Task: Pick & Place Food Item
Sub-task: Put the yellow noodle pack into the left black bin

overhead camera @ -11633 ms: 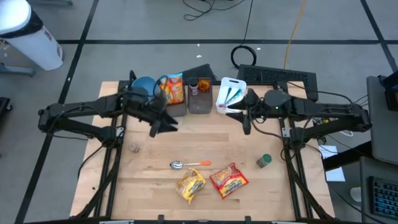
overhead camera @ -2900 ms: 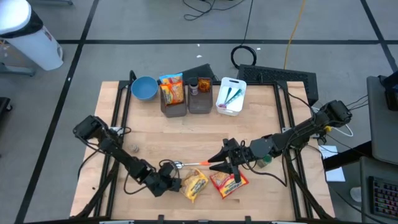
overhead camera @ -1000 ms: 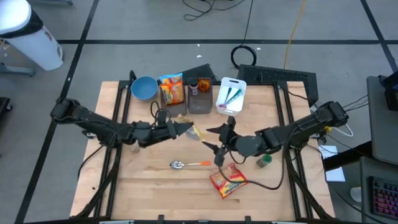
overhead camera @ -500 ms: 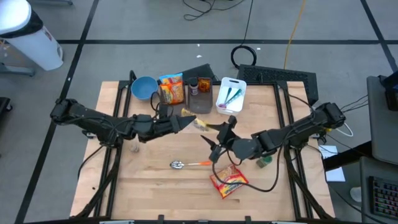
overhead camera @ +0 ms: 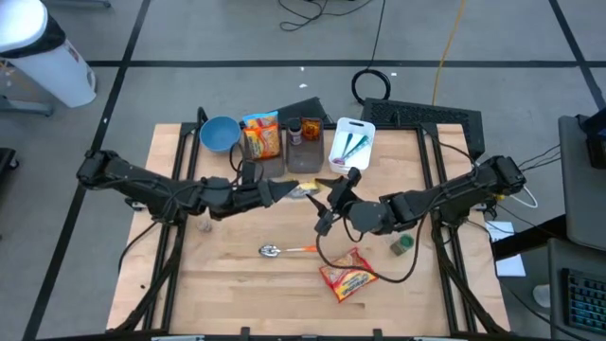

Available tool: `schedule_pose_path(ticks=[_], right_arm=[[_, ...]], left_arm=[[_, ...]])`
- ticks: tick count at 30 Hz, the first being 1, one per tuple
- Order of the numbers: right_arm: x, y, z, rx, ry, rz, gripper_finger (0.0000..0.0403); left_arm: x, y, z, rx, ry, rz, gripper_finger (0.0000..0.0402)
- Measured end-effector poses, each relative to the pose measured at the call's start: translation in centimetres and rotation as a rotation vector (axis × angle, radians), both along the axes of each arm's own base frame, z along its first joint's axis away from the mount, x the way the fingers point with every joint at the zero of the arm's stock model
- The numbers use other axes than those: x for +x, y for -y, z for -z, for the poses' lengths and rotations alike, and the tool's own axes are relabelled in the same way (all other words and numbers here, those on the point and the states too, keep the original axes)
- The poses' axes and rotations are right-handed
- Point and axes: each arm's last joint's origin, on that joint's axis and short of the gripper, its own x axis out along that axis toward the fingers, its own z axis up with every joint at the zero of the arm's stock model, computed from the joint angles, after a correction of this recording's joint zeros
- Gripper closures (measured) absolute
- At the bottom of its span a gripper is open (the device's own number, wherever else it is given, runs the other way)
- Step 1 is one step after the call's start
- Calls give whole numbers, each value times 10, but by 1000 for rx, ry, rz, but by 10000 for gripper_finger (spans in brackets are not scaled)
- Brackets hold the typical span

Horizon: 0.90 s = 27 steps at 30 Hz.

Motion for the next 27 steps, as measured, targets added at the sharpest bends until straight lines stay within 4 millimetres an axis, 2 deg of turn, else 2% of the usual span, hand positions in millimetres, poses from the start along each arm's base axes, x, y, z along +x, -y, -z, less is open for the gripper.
schedule_pose_path(ticks=[10, 17, 21, 27], right_arm=[[0, -3, -3, -37, 7, -27, 191], [-2, -5, -9, -8, 25, -121, 198], [-1, -5, -8, -4, 21, -126, 218], [-2, -7, -8, 19, 34, -129, 276]], left_arm=[[0, 3, 0, 26, -9, 44, 401], [0, 5, 1, 33, -15, 87, 401], [-1, 8, 1, 40, -19, 92, 401], [-1, 9, 1, 51, -21, 90, 401]])
